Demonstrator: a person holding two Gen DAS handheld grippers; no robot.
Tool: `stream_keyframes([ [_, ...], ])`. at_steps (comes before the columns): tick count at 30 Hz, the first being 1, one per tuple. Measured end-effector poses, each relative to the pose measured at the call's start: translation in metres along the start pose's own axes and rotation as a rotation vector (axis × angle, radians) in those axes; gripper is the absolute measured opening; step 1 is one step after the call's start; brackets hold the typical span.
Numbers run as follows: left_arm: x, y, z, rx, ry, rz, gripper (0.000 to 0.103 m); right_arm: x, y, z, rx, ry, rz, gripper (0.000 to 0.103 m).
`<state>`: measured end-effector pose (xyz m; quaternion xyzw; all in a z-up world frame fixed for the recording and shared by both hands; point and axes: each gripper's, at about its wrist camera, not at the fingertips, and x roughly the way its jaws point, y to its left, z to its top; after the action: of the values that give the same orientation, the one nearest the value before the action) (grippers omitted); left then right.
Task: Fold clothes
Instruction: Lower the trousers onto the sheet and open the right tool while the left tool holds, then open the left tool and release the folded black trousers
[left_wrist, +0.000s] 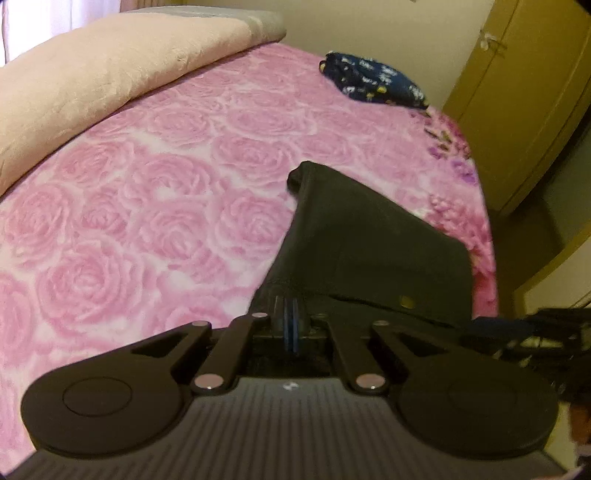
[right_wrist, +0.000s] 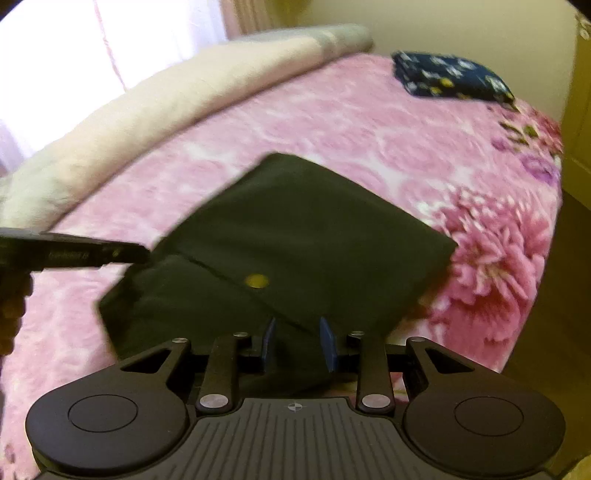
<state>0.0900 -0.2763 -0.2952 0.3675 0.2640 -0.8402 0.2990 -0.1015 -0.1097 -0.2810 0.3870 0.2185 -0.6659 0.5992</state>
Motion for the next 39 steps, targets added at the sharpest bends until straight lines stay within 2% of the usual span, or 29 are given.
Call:
stream_keyframes([
  [3, 0.012, -0.007, -0.019, 0.070, 0.050, 0.036, 0.002, 0.004, 0.020, -0.007, -0.065, 0.023, 0.044, 0.030],
  [6, 0.024, 0.000, -0.035, 0.058, 0.042, 0.040, 0.003, 0.031, 0.031, -0.024, -0.107, 0.112, 0.017, 0.030],
  [8, 0.029, 0.005, -0.044, 0.044, 0.032, 0.038, 0.003, 0.041, 0.035, -0.034, -0.134, 0.096, 0.003, 0.030],
  [12, 0.027, 0.005, -0.044, 0.045, 0.032, 0.050, 0.003, 0.043, 0.042, -0.036, -0.185, 0.093, -0.012, 0.030],
  [16, 0.010, -0.003, -0.030, 0.058, -0.007, 0.052, 0.002, 0.037, 0.027, -0.013, -0.141, 0.134, 0.041, 0.030],
  [19, -0.002, -0.002, -0.025, 0.005, -0.063, 0.020, 0.002, 0.015, 0.011, 0.001, -0.115, 0.033, 0.023, 0.030],
  [21, 0.004, -0.002, -0.028, -0.018, -0.047, 0.026, 0.002, 0.013, -0.002, 0.006, -0.083, -0.002, -0.005, 0.030],
  [24, 0.018, 0.001, -0.042, -0.051, -0.031, 0.051, 0.002, 0.034, -0.011, -0.002, -0.085, 0.046, -0.036, 0.030],
  [27, 0.024, 0.003, -0.049, -0.092, -0.039, 0.068, 0.003, 0.054, 0.000, -0.018, -0.214, 0.051, -0.069, 0.030],
  [29, 0.024, 0.002, -0.051, -0.103, -0.043, 0.081, 0.003, 0.059, 0.008, -0.019, -0.241, 0.057, -0.099, 0.030],
  [32, 0.013, -0.008, -0.039, -0.127, 0.005, 0.136, 0.003, 0.051, 0.005, -0.008, -0.232, 0.100, -0.079, 0.030],
  [34, 0.000, -0.017, -0.027, -0.179, 0.064, 0.169, 0.003, 0.038, -0.004, 0.002, -0.180, 0.154, -0.025, 0.031],
  [35, -0.007, -0.021, -0.022, -0.210, 0.103, 0.183, 0.006, 0.030, -0.010, 0.009, -0.148, 0.189, 0.006, 0.031],
  [38, -0.029, -0.036, -0.013, -0.319, 0.186, 0.143, 0.012, 0.007, -0.025, 0.029, -0.083, 0.282, 0.052, 0.031],
  [39, -0.038, -0.042, -0.010, -0.348, 0.203, 0.128, 0.014, 0.001, -0.030, 0.034, -0.070, 0.296, 0.050, 0.035],
])
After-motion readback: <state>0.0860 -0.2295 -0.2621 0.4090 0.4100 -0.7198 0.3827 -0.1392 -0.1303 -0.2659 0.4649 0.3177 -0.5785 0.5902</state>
